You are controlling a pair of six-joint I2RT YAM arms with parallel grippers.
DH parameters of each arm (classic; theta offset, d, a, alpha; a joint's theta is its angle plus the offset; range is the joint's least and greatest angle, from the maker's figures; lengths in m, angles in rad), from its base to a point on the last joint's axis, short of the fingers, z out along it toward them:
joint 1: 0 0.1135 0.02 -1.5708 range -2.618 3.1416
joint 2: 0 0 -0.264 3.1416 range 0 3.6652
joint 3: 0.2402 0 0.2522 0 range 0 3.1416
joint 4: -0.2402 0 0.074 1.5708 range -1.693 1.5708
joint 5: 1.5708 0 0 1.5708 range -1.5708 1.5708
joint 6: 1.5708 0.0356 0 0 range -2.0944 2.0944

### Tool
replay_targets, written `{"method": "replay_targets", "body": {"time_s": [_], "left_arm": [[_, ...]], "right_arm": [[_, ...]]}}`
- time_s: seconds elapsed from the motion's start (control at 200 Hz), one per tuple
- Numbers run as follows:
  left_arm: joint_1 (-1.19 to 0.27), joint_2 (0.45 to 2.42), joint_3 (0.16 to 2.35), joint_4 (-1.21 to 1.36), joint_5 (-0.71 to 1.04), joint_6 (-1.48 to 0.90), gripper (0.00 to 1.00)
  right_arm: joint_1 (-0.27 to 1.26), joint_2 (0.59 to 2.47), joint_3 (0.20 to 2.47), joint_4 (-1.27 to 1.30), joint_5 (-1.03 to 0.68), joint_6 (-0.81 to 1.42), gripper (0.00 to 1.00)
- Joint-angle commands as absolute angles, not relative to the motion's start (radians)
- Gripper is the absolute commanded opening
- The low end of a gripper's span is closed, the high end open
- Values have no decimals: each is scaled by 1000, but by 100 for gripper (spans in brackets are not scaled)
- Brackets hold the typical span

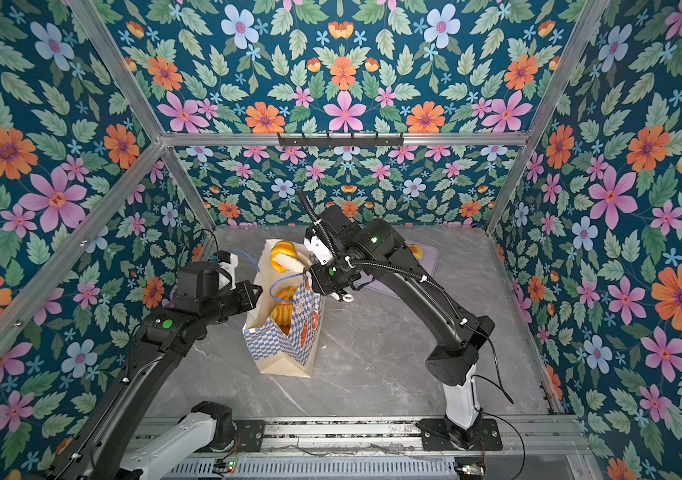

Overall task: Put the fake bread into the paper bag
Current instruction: 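Open the right tongs to drop the round bun into the bag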

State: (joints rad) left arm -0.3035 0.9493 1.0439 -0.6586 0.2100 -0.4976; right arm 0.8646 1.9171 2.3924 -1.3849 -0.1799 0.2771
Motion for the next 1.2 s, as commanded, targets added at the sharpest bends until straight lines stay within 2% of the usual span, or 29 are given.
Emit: {"method": "replay_targets", "body": {"time_s": [0.0,1.195], "left_arm": [[-304,953,1048,-655,213,-500,16],[-302,948,1055,-664,209,-499,16]], "right_arm": [[867,1919,2390,-1395,-183,252,33],[867,1921,2408,-1380,-149,259,47]]}}
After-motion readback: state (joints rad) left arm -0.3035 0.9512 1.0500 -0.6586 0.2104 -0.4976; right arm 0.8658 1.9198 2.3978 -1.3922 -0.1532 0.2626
